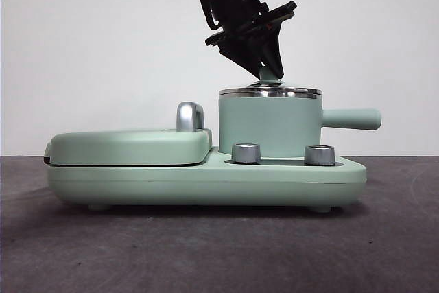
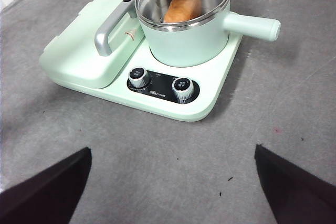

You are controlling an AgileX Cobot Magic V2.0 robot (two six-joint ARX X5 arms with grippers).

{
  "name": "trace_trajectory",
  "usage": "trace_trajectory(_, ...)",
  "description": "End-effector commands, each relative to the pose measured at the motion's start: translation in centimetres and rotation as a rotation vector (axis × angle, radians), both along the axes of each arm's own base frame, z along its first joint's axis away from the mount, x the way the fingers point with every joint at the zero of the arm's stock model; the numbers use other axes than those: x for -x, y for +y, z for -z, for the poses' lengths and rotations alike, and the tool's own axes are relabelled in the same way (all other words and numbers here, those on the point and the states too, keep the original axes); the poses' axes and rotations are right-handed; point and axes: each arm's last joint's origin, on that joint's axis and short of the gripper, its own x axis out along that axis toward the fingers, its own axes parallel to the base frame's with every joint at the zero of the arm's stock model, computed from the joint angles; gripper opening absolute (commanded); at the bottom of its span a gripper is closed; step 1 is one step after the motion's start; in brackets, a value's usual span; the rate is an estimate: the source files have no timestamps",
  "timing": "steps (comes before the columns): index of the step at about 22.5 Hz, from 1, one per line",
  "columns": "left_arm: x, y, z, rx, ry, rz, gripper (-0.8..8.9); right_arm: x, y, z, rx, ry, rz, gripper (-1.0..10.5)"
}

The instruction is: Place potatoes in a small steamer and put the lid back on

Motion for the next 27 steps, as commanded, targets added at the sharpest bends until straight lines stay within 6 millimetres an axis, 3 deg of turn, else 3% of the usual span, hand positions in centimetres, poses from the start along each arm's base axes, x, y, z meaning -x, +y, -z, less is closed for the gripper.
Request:
trace_trajectory(1,-0.8,-0.5,1.3,-0.038,-0.01,-0.036,0.2,0.0,0.0,-0.3,-0.012,-0.01,0.004,4.8)
trace_trajectory(15,-0.4,-1.0,1.3,-0.052,-0.012,-0.088,0.44,0.0,0.0,-0.4,-0.015,-0.015,0.005,4.8)
trace_trajectory(19,-0.4,-0.8,1.0,-0.03,0.0,-0.115,3.76,0.0,0.0,-0.4,-0.015,-0.015,0.004,4.8)
trace_trajectory(21,-0.3,-0.3,-0.1,0.001,-0.009,-0.139,4.69,0.0,0.0,-0.4,-0.015,-0.015,0.005,4.8)
trace_trajectory(24,0.8,1.1,-3.1,0.024,-0.036,-0.148,4.77,0.0,0.0,-0.4,-0.02,-0.012,0.008,4.8)
trace_trajectory(27,3.6,3.3,-6.7,0.005,-0.011,-0.149,4.74,0.0,0.0,-0.4,-0.021,-0.012,0.007,4.8)
